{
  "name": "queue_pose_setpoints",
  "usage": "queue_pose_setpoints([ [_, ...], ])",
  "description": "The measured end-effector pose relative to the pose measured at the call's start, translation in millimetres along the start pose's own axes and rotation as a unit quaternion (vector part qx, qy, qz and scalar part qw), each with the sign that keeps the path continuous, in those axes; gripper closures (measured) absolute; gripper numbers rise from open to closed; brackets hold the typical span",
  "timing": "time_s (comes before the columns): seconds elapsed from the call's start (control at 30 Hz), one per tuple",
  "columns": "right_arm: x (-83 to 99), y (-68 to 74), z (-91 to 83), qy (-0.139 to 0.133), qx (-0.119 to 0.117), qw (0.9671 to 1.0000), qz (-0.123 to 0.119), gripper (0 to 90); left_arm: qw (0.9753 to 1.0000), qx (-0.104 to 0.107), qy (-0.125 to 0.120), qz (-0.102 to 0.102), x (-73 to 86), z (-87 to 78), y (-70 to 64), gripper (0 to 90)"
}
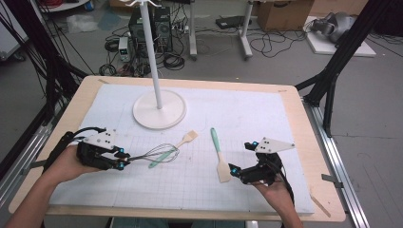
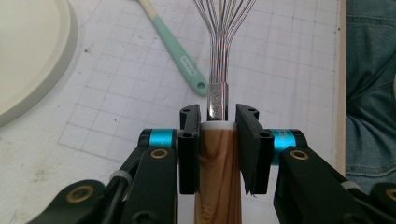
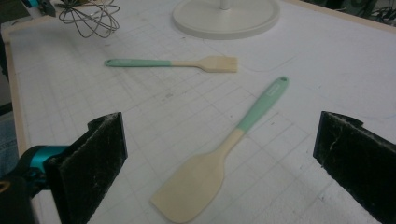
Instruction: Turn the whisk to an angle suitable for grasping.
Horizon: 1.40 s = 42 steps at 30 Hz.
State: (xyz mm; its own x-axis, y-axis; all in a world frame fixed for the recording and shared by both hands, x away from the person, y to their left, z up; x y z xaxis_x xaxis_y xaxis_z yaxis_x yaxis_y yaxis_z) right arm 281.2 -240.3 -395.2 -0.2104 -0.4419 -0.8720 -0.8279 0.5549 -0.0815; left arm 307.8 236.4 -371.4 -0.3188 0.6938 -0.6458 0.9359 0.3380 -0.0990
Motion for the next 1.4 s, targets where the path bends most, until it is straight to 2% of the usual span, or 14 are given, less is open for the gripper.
queue_pose_setpoints([
  [0.37, -7.0, 1.8, 2.7, -0.004, -0.01, 0.9999, -0.012, 1.4, 1.0, 0.004, 0.006, 0.004, -7.9, 7.8, -3.9, 71.4],
  [0.57, -15.1, 3.5, 5.0, -0.005, -0.022, 0.9997, -0.013, 1.4, 0.9999, 0.007, 0.003, 0.009, -16.2, 10.9, -9.0, 71.4],
  [0.93, -34.8, 8.1, 13.7, -0.001, -0.05, 0.9982, -0.033, 1.4, 0.9997, 0.012, -0.004, 0.019, -31.1, 17.5, -16.4, 71.4],
  [1.23, -55.8, 10.9, 20.2, 0.0, -0.078, 0.9955, -0.054, 1.4, 0.9992, 0.023, 0.001, 0.032, -47.0, 23.4, -22.9, 71.3],
  [1.4, -67.3, 12.7, 23.4, 0.001, -0.092, 0.9936, -0.065, 1.5, 0.9988, 0.029, 0.013, 0.037, -53.2, 31.2, -26.6, 71.4],
])
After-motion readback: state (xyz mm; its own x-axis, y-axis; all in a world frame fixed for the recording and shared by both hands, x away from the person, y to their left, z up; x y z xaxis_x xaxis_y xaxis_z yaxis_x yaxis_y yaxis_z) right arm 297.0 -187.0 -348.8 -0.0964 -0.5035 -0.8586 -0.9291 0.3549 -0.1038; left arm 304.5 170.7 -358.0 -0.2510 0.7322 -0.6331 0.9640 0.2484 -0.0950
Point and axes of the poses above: each handheld gripper's, and its own axes: z roughly forward along the jaws, x roughly out of its underside, y roughly to its left, the point moved 1 cm from there along z, roughly forward along the jaws, and after that the axes turned 10 degrees about -z, right-handed, at the moved point
